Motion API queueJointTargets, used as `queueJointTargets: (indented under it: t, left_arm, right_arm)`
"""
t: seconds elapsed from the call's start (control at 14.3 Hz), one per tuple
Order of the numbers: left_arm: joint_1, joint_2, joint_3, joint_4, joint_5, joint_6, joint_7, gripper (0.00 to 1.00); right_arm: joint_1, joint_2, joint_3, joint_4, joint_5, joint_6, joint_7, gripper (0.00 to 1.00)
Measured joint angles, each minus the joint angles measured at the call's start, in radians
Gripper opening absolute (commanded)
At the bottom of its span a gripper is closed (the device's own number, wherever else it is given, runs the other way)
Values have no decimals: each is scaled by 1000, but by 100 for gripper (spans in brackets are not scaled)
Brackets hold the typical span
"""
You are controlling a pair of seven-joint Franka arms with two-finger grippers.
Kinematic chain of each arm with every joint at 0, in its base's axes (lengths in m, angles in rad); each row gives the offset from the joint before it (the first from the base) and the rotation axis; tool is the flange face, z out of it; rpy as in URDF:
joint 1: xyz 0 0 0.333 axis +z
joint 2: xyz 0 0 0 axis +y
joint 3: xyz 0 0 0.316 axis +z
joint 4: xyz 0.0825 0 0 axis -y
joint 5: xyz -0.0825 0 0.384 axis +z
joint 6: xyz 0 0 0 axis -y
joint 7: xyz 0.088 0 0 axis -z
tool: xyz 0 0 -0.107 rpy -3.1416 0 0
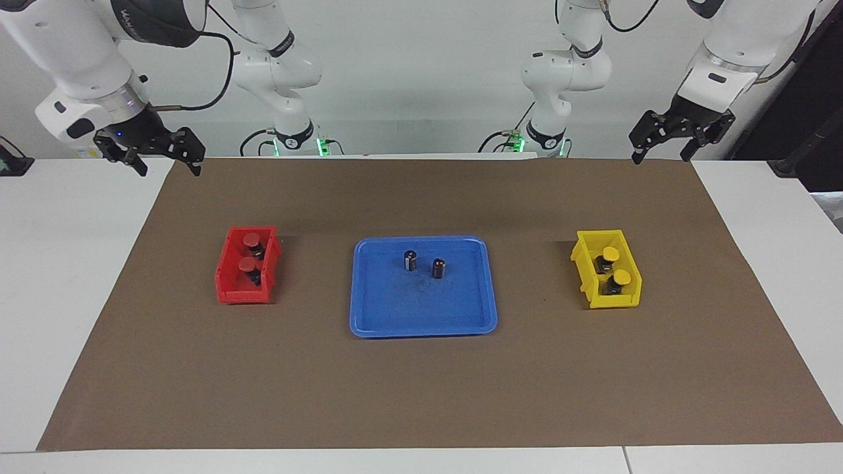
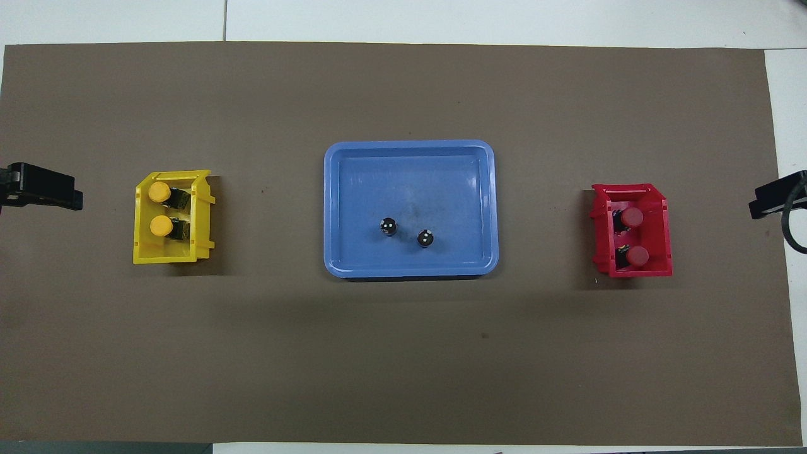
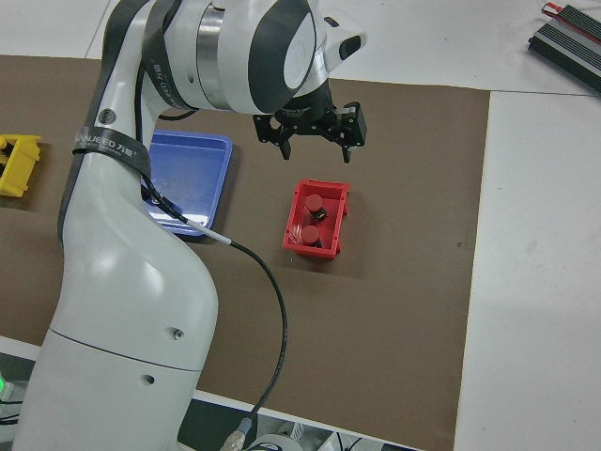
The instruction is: Sort red and yellow buttons by color
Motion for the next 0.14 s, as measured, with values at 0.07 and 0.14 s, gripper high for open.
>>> queueJointTargets:
  t: [0.07, 0.14]
  left_arm:
    - [0, 0, 0, 0, 0, 0, 0, 100]
    - [0, 0, 0, 0, 0, 0, 0, 100]
  right_arm:
    - [0, 0, 0, 0, 0, 0, 0, 100]
    - [0, 0, 0, 0, 0, 0, 0, 100]
